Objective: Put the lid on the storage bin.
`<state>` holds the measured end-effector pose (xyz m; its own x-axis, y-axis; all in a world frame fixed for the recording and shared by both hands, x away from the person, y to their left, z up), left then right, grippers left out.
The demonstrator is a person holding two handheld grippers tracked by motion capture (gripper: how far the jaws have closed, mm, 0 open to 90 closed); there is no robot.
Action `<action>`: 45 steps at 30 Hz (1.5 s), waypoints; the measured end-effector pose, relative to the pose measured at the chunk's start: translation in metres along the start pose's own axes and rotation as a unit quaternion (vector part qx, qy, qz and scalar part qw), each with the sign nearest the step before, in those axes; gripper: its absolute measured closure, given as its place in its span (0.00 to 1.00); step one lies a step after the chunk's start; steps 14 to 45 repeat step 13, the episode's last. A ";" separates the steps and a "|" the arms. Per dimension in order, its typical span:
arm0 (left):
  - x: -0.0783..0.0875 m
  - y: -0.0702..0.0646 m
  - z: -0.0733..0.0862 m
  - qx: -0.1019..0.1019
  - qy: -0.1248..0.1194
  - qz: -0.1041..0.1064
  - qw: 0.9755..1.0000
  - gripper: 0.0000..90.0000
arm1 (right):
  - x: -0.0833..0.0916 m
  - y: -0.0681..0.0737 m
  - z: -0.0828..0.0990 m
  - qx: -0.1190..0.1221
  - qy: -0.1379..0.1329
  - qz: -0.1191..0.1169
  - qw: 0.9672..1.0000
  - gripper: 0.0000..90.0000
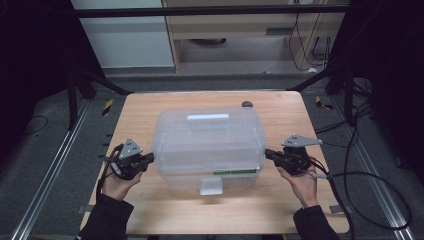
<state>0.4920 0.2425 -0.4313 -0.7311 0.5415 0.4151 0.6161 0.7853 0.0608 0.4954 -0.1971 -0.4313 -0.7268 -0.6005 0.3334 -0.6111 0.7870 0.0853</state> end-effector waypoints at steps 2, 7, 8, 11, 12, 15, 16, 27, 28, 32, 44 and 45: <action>-0.002 0.006 0.005 -0.003 0.013 -0.019 1.000 0.93 | 0.001 -0.004 0.002 0.006 0.004 0.015 1.000 0.99; -0.003 0.024 0.016 0.016 0.017 -0.057 0.998 0.87 | 0.005 -0.022 0.012 -0.008 0.003 0.043 0.999 0.95; -0.002 0.029 0.019 0.019 0.018 -0.070 0.997 0.84 | 0.006 -0.026 0.014 -0.008 0.003 0.051 0.999 0.94; -0.002 0.040 0.026 0.036 0.014 -0.094 0.995 0.72 | 0.008 -0.039 0.021 -0.011 0.007 0.079 0.997 0.84; -0.002 0.044 0.029 0.040 0.014 -0.100 0.994 0.69 | 0.009 -0.042 0.023 -0.008 0.010 0.087 0.996 0.79; -0.002 0.047 0.032 0.046 0.016 -0.105 0.993 0.68 | 0.009 -0.046 0.026 -0.002 0.012 0.100 0.995 0.73; -0.002 0.047 0.032 0.046 0.016 -0.105 0.993 0.68 | 0.009 -0.046 0.026 -0.002 0.012 0.100 0.995 0.73; -0.002 0.047 0.032 0.046 0.016 -0.105 0.993 0.68 | 0.009 -0.046 0.026 -0.002 0.012 0.100 0.995 0.73; -0.002 0.047 0.032 0.046 0.016 -0.105 0.993 0.68 | 0.009 -0.046 0.026 -0.002 0.012 0.100 0.995 0.73; -0.002 0.047 0.032 0.046 0.016 -0.105 0.993 0.68 | 0.009 -0.046 0.026 -0.002 0.012 0.100 0.995 0.73; -0.002 0.047 0.032 0.046 0.016 -0.105 0.993 0.68 | 0.009 -0.046 0.026 -0.002 0.012 0.100 0.995 0.73; -0.002 0.047 0.032 0.046 0.016 -0.105 0.993 0.68 | 0.009 -0.046 0.026 -0.002 0.012 0.100 0.995 0.73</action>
Point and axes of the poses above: each handheld gripper's, and its own axes: x roughly backward along the jaws, z roughly out of its underside, y roughly to its left, the point moved 4 cm from there along -x, roughly forward along the jaws, and after that the axes turned 13 degrees about -y, right-handed, at the moved point
